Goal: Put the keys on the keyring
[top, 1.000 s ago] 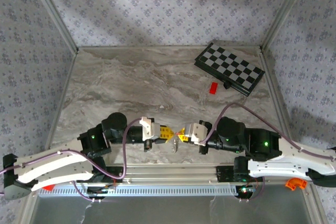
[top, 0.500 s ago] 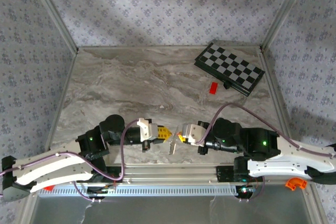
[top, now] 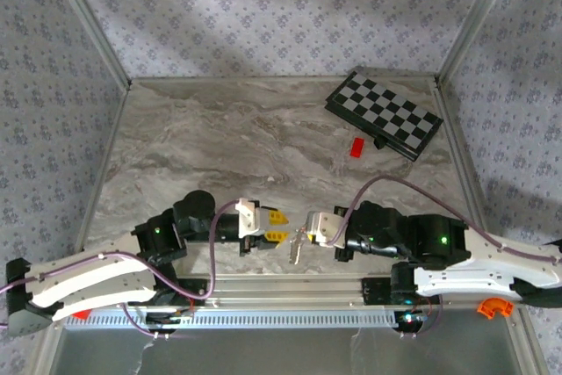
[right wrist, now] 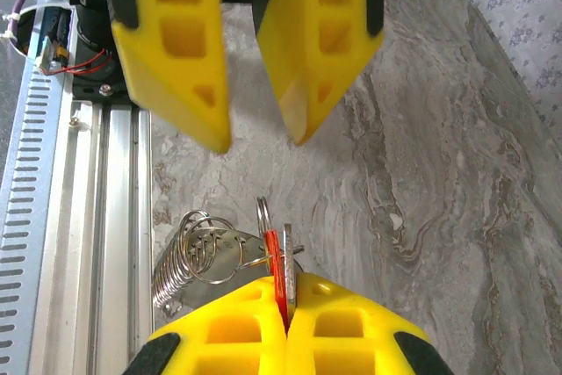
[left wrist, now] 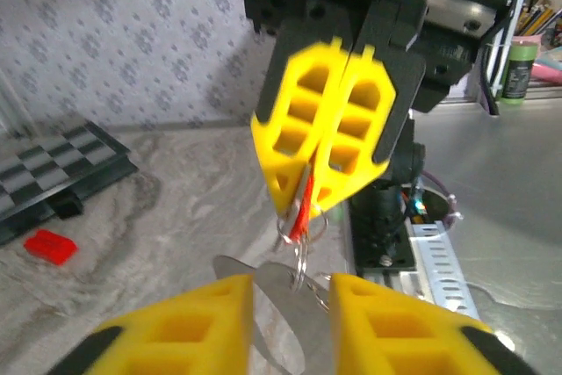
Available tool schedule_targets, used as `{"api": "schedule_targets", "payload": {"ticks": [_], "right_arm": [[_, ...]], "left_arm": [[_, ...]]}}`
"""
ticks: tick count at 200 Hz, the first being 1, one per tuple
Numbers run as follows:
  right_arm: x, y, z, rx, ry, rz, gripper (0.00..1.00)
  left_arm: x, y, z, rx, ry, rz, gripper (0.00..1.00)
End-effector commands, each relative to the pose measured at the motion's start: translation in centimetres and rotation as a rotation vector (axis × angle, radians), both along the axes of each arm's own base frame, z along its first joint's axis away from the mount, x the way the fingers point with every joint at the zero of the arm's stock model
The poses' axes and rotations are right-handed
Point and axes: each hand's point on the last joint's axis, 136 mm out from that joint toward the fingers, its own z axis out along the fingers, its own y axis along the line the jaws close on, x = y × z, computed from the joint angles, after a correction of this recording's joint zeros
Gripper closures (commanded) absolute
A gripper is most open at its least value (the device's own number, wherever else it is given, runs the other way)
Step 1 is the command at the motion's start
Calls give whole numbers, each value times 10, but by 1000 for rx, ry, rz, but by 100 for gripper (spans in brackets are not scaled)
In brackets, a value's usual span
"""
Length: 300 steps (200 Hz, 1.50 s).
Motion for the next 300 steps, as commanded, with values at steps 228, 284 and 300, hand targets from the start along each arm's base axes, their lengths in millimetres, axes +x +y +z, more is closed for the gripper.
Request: {"api": "schedule_targets", "payload": {"ticks": [228, 284, 300], "right_arm": [[-7, 5, 11, 84, 14, 35, 65], [-4, 8, 10, 120, 17, 30, 61], [-5, 9, 11, 130, 20, 37, 68]], "left_arm": [[-5, -10, 37, -109, -60, -58, 100], [-13, -9, 40, -114, -49, -102, 100], [-13, -9, 40, -111, -44, -105, 100]]}}
